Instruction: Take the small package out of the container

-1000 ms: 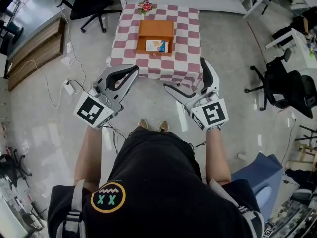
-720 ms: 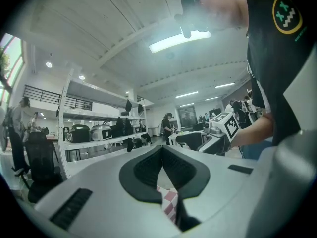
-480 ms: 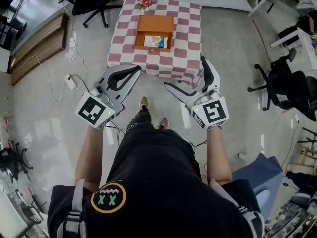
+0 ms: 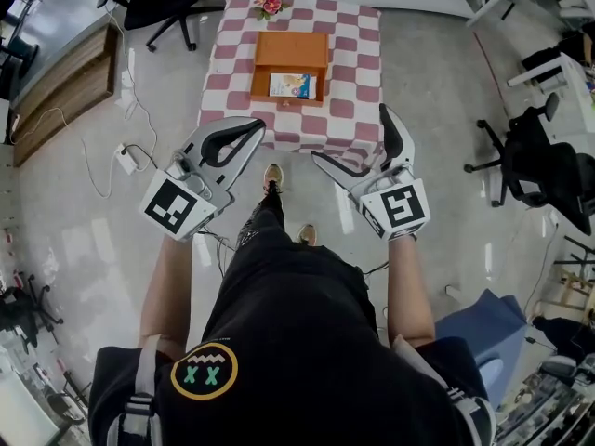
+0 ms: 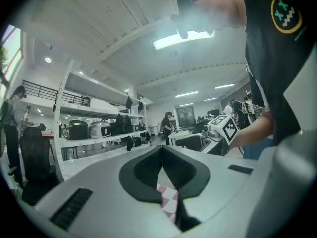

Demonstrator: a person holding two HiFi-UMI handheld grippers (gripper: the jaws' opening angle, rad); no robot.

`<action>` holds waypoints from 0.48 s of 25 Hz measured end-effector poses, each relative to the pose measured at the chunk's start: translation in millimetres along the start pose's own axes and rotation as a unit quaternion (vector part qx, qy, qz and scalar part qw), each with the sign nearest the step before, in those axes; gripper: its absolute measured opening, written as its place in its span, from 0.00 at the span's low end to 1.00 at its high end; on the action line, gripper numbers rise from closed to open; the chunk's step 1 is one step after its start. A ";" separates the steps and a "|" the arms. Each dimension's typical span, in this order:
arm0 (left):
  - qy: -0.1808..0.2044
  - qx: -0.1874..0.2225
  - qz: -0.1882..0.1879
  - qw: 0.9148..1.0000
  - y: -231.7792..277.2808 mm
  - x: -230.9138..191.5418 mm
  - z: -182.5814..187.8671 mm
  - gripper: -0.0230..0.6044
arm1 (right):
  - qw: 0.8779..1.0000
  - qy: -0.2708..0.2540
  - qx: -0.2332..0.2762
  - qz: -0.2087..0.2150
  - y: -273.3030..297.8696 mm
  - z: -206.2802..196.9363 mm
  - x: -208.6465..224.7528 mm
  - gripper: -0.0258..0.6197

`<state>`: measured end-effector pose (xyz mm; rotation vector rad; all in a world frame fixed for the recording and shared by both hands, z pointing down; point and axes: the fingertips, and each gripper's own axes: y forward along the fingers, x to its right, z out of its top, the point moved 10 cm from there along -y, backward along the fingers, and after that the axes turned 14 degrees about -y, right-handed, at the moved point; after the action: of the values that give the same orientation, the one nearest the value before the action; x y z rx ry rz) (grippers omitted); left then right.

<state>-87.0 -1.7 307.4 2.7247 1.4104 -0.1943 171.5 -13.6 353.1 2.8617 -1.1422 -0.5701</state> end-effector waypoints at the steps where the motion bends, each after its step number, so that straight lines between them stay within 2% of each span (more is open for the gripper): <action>1: 0.000 0.000 -0.001 1.000 3.3 -10.3 0.5 0.07 | 1.000 0.004 -0.005 0.000 9.8 -3.4 3.9 0.96; 7: -0.013 -0.001 -0.005 1.000 23.4 -71.2 -1.6 0.07 | 0.996 0.050 -0.059 0.043 78.1 -40.0 26.8 0.96; 12: -0.025 0.000 -0.007 1.000 34.3 -116.0 -4.7 0.07 | 0.983 0.126 -0.111 0.077 135.9 -85.7 45.4 0.96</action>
<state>-124.9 -114.8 328.7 2.6909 1.4165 -0.2609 140.3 -154.4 437.2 2.5406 -1.1616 -0.2965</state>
